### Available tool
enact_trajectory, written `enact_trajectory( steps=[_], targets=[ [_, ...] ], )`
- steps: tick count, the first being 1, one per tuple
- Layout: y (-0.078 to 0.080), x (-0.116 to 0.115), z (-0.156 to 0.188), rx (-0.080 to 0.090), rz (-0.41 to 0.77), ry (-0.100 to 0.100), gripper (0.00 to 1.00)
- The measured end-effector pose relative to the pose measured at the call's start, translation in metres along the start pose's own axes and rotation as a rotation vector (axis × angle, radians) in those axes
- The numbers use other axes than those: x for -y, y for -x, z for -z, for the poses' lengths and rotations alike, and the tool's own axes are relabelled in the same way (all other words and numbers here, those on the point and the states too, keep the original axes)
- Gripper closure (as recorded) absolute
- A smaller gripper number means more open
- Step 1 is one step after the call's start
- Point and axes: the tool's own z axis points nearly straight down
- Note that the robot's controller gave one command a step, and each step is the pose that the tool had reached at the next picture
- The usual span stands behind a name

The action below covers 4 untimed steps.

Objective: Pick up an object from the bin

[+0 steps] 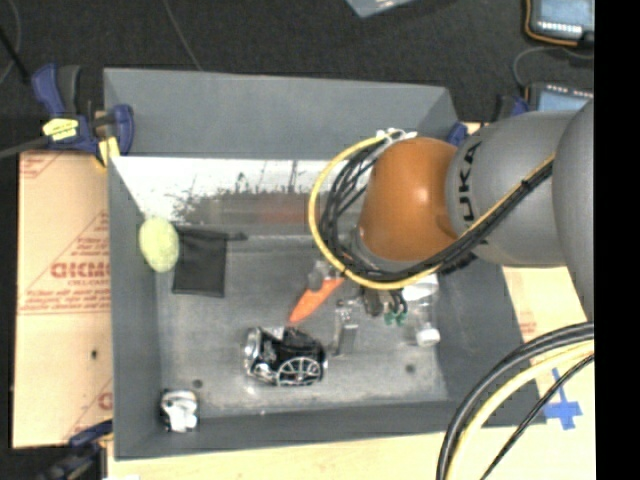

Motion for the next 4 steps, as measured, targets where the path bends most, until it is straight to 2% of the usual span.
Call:
enact_trajectory(
  steps=[1, 2, 4],
  targets=[
    [0.048, 0.013, -0.029, 0.001, 0.289, -0.001, 0.0],
    [0.068, 0.013, -0.051, 0.007, 0.214, 0.0, 1.0],
    [0.068, 0.013, -0.049, 0.007, 0.214, 0.0, 1.0]
  ],
)
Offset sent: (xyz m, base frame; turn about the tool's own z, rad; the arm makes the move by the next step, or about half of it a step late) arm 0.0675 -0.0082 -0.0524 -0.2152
